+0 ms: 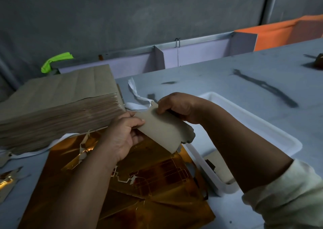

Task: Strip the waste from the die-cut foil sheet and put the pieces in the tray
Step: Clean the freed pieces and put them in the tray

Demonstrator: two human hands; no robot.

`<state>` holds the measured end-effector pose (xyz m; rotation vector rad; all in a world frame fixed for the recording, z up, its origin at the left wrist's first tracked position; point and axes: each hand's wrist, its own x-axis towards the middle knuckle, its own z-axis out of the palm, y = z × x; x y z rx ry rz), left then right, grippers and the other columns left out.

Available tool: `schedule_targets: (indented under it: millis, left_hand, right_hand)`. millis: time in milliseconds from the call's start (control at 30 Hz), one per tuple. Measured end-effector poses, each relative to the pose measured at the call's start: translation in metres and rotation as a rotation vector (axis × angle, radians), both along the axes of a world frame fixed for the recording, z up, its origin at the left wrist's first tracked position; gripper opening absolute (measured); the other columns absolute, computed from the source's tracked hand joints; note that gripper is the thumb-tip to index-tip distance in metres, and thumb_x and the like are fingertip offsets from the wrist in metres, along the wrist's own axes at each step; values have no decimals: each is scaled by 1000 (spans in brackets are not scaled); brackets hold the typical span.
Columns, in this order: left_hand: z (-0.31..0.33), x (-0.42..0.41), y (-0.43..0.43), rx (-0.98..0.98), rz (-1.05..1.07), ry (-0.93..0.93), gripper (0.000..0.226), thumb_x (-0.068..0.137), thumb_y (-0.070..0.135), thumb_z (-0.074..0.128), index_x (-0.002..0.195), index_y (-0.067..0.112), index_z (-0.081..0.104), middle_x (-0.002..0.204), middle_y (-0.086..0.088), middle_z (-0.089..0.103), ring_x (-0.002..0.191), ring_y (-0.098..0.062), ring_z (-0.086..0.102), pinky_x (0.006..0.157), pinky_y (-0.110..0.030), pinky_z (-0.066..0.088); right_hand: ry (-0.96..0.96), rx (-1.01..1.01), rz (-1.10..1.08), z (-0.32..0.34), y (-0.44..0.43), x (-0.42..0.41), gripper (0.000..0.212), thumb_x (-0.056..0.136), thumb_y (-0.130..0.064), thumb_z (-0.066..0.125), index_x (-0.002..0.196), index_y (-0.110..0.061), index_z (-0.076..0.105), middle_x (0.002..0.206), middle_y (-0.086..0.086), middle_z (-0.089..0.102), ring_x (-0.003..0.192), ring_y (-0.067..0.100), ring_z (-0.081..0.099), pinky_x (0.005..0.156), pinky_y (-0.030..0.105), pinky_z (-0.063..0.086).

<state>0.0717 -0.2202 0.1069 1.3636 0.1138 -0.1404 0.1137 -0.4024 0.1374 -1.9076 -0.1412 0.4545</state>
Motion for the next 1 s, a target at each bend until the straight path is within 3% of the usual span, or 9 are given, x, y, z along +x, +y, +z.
schedule_targets:
  millis: [67,200,300,433,567,633,733,833,1000]
  left_hand:
    - [1,-2,-3,-26,14,3,24,86,-5,58,102,11,65,94,-7,73,90,-21,71,80,-42,59]
    - [1,-4,-11,-124,62,28,27,87,-5,57,109,9,63,104,-12,70,99,-25,68,67,-35,62]
    - [-1,-8,-24,-114,55,30,25,88,-6,56,106,10,62,107,-13,69,100,-27,68,64,-34,61]
    - [-3,-16,-47,-97,-10,54,23,88,-9,55,104,6,58,108,-18,65,97,-31,68,58,-33,60]
    - [-1,-26,-62,-28,-139,87,15,87,-9,58,97,3,56,92,-17,67,76,-25,73,54,-30,58]
    - [0,-30,-65,50,-250,107,9,88,-5,60,94,2,59,85,-17,68,69,-23,73,53,-30,58]
    - [2,-36,-64,173,-398,143,11,88,4,64,99,1,63,89,-19,70,73,-23,72,56,-29,58]
    - [1,-41,-65,336,-493,127,16,89,10,66,104,6,69,89,-10,73,75,-17,71,61,-27,58]
    - [-7,-47,-72,511,-571,44,12,91,14,66,100,19,72,80,1,71,72,-9,67,66,-25,56]
  right_hand:
    - [-19,-20,11,2,-4,-2,14,88,-17,61,97,-6,64,90,12,65,80,24,62,67,28,49]
    - [-54,-97,33,5,-19,-6,28,94,-20,60,118,-7,65,113,13,69,103,28,67,92,37,55]
    - [-79,-173,50,8,-30,-9,23,94,-11,57,113,-9,68,117,16,69,109,33,65,101,45,51]
    - [-130,-307,36,10,-37,-11,26,85,-5,54,104,-10,71,112,16,70,104,36,67,99,49,52]
    - [-55,-337,28,8,-52,-11,31,81,-6,53,104,-12,71,107,12,71,96,29,68,92,38,53]
    - [-10,-355,54,7,-62,-12,34,79,-5,52,107,-6,71,108,22,70,87,27,67,83,35,50]
    - [38,-390,116,5,-78,-15,33,79,-3,53,105,-3,72,111,28,67,82,30,62,78,36,47]
    - [103,-414,195,1,-93,-18,31,81,0,51,100,-9,74,104,21,72,84,29,67,79,35,52]
    - [173,-453,233,-10,-106,-21,31,81,4,51,94,-11,74,92,14,75,77,25,72,67,28,57]
